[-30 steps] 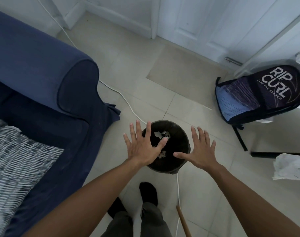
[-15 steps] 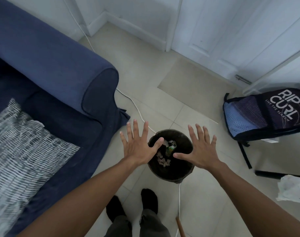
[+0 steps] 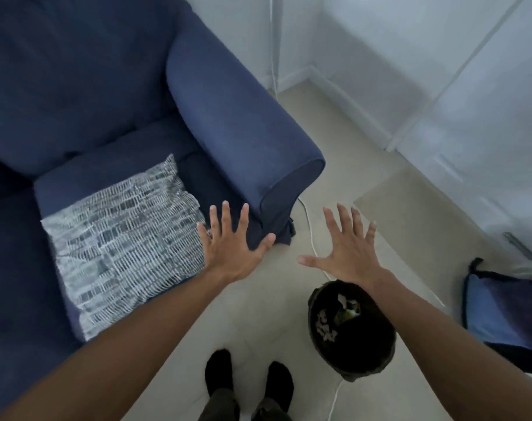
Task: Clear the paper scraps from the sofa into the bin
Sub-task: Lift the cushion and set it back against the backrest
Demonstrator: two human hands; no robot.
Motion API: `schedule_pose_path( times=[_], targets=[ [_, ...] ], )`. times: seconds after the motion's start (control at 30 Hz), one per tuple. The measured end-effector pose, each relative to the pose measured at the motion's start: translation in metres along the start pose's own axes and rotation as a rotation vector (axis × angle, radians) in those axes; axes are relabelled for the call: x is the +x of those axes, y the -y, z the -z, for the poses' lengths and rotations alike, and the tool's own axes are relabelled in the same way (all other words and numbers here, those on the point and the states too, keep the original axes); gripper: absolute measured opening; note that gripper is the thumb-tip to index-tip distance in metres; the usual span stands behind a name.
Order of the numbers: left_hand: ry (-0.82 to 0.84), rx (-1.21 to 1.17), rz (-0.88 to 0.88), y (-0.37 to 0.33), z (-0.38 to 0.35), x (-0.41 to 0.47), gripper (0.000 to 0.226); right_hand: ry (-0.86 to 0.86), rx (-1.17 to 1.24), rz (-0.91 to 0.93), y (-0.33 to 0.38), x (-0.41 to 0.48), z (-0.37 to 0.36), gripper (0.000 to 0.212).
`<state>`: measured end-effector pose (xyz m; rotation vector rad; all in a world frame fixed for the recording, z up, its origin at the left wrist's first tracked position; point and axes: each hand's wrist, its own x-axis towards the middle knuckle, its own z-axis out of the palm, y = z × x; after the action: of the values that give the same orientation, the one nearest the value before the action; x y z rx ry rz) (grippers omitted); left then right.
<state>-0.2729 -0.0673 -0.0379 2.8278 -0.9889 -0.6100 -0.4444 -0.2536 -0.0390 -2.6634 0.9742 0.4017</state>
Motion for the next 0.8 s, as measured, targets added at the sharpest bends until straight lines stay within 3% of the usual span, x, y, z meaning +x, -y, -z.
schedule_pose_path(
  times=[0.43,0.8],
  targets=[
    [-0.124,-0.153,0.346,0.162,0.064,-0.034,0.099,0.014,-0.108,0.454,0.196,0.078,0.039,0.134],
    [-0.205,-0.253,0.597,0.271,0.059,-0.073,0.096,0.135,-0.121,0.587,0.308,0.112,0.009,0.135]
  ],
)
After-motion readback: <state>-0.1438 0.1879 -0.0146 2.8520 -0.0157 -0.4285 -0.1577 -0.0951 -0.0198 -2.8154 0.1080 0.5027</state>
